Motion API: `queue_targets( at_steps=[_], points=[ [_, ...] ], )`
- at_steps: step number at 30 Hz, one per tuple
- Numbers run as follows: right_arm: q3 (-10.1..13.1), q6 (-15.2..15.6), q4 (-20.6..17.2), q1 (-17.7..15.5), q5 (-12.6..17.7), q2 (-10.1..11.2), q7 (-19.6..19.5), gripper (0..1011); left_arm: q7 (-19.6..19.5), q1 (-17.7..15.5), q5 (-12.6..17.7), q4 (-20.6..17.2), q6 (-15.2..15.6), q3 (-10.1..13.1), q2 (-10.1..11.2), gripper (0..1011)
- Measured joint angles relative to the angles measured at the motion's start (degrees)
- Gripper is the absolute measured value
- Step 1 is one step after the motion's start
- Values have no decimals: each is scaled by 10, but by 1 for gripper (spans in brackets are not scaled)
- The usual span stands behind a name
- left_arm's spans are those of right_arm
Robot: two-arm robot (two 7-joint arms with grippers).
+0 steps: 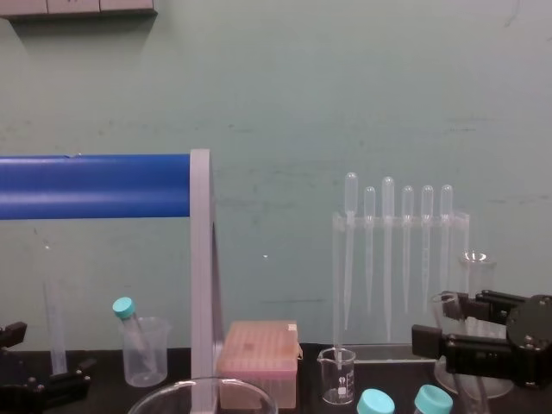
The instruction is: Hold the test tube with one hand and immerse one end into the beaker, then return it to the test tube rack.
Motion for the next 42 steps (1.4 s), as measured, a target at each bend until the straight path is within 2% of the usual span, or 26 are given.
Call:
queue_targets(
  at_steps=[2, 8, 9, 13, 18, 20, 24, 39, 42],
  points=[
    [0, 0, 0, 0, 0, 0, 0, 863, 0, 0, 0, 0, 0, 0, 0, 1000],
    [0, 0, 0, 0, 0, 0, 0, 651, 0, 0, 0, 0, 0, 0, 0, 1000],
    [0, 0, -1, 0, 0, 0, 0, 651, 0, 0, 0, 0, 0, 0, 0, 1000],
    [0, 0, -1, 0, 0, 0, 0, 489, 0, 0, 0, 0, 0, 0, 0, 1000],
    [0, 0, -1, 0, 1, 0, 0, 349, 0, 0, 0, 0, 0, 0, 0, 1000],
    [0, 0, -1, 0, 1, 0, 0, 255, 0, 0, 0, 0, 0, 0, 0, 1000],
    [0, 0, -1, 0, 1, 0, 0, 226, 0, 0, 0, 0, 0, 0, 0, 1000],
    [0, 0, -1, 0, 1, 0, 0, 226, 0, 0, 0, 0, 0, 0, 0, 1000],
    [6, 1, -3, -2, 9, 0, 1, 226, 0, 0, 0, 0, 0, 0, 0, 1000]
  ],
)
